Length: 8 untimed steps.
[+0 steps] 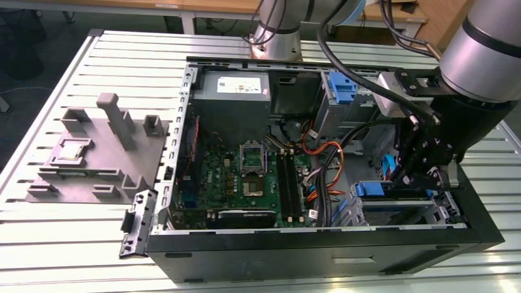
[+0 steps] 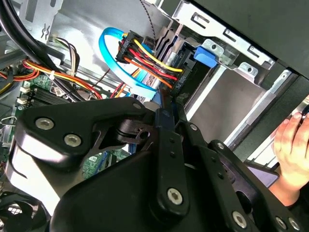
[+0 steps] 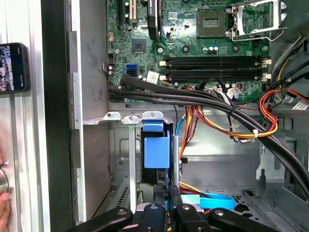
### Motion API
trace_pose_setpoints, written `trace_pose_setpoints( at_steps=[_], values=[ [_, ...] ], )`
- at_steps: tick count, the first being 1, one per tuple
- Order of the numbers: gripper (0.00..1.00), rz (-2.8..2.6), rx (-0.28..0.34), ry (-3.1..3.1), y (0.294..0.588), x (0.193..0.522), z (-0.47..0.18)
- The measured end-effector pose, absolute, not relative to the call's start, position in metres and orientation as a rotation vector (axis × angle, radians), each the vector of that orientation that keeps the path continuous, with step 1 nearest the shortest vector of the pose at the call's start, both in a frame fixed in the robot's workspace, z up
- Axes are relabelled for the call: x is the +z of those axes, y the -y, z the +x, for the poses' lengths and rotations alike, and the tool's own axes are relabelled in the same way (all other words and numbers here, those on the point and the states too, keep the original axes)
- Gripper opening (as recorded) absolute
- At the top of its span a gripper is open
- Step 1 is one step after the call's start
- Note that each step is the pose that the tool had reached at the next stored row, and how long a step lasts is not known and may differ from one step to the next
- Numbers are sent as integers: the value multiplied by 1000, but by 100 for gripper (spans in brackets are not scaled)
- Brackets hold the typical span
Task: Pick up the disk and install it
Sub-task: 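Insert the second disk wire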
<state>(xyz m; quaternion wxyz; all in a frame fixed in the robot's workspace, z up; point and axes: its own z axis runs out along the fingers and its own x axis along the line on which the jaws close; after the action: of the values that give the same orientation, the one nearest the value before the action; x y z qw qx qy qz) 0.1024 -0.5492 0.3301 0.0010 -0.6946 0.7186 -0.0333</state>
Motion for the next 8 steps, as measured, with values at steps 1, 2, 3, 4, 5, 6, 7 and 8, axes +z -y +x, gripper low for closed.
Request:
trace_pose_setpoints(
  at_steps=[1,2,3,4,5,6,7,8],
  values=[
    [16,-2181,-105,-2256,549,330,102],
    [16,-2181,-104,-2256,549,330,102],
    [16,-2181,-104,-2256,549,330,102],
    [16,-2180,-104,-2256,549,330,102],
    [17,-2180,-104,-2256,549,330,102],
    [17,-2180,-104,-2256,549,332,102],
    [24,-2181,-104,-2256,549,333,102],
    [24,-2181,-104,-2256,549,336,102]
  ],
)
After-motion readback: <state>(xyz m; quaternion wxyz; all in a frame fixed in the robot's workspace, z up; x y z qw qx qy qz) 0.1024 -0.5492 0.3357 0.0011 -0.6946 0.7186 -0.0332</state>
